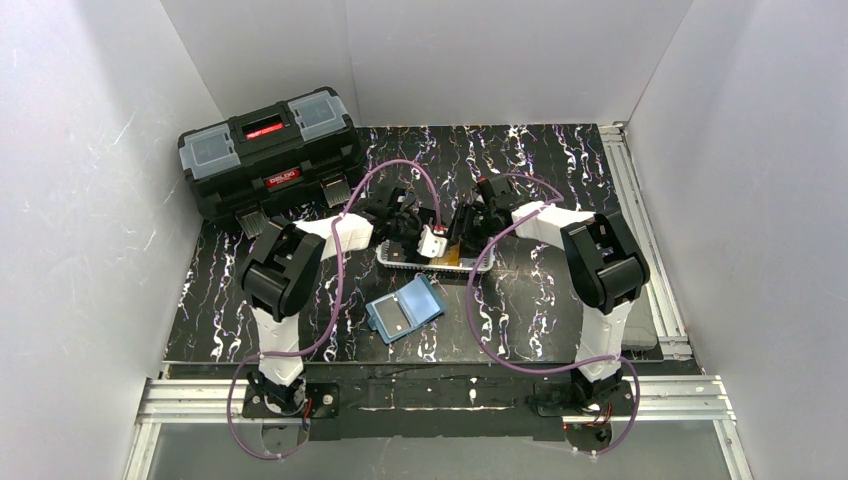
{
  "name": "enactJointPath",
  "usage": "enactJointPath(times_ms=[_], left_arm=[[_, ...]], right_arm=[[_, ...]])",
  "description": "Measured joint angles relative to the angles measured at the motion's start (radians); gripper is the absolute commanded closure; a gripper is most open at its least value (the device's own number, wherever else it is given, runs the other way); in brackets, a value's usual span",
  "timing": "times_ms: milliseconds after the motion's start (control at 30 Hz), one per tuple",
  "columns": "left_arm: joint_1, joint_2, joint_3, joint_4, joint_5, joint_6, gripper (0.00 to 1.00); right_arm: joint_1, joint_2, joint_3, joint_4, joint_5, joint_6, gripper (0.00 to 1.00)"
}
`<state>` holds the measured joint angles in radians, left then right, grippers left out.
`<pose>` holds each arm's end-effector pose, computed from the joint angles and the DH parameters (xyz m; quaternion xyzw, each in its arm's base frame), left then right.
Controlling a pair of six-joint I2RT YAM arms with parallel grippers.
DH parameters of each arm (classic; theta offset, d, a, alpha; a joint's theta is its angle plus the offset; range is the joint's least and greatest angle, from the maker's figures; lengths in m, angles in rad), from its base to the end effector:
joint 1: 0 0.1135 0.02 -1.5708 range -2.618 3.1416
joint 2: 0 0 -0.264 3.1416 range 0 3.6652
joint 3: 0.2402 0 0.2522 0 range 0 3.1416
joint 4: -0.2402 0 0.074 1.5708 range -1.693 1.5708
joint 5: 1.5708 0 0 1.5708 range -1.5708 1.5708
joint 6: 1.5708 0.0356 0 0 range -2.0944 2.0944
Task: Put the credit cards into the card holder
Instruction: Pick up the credit card from the storage box.
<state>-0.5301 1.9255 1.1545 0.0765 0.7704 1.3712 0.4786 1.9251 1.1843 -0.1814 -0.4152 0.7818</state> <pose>0.3375 -0.2265 0.1697 0.7756 0.3580 -0.1501 0.4978 0.3460 0.1957 0.1551 0.0752 0.9268 0.3416 0.1368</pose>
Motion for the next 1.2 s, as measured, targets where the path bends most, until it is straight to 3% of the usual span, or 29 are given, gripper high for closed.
enactJointPath(times_ms=[200, 933, 1033, 1100, 1200], left_arm=[[-0.010, 0.001, 0.000, 0.005, -0.001, -0.003, 0.34], [-0.002, 0.001, 0.030, -0.054, -0.028, -0.052, 0.33], [0.009, 0.001, 0.040, -0.066, -0.035, -0.084, 0.33], [0.022, 0.000, 0.047, -0.082, -0.039, -0.108, 0.33], [0.047, -0.005, 0.057, -0.104, -0.045, -0.142, 0.32]], right_arm=[[-0.007, -0.001, -0.018, -0.002, 0.012, -0.003, 0.71], [-0.010, -0.080, -0.019, -0.058, 0.039, -0.054, 0.78], [-0.010, -0.087, -0.019, -0.069, 0.043, -0.070, 0.87], [-0.010, -0.099, -0.019, -0.077, 0.046, -0.080, 0.99], [-0.010, -0.123, -0.019, -0.079, 0.043, -0.095, 0.99]])
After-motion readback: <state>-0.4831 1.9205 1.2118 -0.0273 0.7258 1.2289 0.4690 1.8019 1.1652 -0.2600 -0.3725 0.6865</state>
